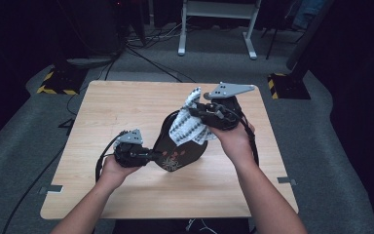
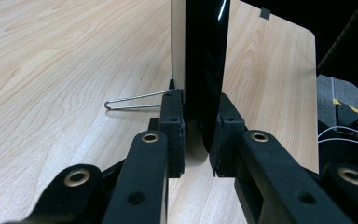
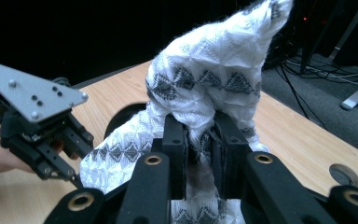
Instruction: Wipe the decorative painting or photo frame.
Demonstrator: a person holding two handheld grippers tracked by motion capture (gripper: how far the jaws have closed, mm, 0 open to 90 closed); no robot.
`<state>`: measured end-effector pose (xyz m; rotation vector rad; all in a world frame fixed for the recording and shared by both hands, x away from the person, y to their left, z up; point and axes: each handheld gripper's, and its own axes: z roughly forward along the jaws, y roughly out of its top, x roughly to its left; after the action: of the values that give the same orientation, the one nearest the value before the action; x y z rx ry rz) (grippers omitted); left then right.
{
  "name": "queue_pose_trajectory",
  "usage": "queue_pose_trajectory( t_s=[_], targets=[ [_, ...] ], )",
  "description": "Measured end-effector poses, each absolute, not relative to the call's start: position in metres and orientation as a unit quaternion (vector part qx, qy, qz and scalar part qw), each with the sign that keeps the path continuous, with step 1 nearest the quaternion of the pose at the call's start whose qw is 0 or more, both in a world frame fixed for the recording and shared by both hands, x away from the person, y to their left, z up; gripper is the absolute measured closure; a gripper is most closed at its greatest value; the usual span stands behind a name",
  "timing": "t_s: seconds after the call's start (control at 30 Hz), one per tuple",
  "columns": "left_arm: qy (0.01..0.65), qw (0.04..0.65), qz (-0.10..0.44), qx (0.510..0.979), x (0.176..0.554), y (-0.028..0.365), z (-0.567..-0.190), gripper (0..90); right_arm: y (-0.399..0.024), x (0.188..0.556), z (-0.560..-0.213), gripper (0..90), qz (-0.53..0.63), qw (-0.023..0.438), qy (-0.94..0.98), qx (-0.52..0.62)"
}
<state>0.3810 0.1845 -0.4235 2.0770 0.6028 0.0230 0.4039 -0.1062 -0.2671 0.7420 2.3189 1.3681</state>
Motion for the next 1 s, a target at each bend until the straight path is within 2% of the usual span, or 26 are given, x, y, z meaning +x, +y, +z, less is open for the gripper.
queue_pose_trajectory(
  t_s=[0.57, 1.0],
  targets=[
    [0.246, 0.469, 0.01, 0.848, 0.381, 0.184, -0.423, 78.6, -0.075, 0.419, -0.271, 77.7, 0.47, 0.205, 0.818, 0.261],
    [0.247, 0.469, 0.012, 0.848, 0.381, 0.184, -0.424, 78.6, -0.083, 0.428, -0.28, 78.4, 0.449, 0.226, 0.818, 0.28]
  ],
)
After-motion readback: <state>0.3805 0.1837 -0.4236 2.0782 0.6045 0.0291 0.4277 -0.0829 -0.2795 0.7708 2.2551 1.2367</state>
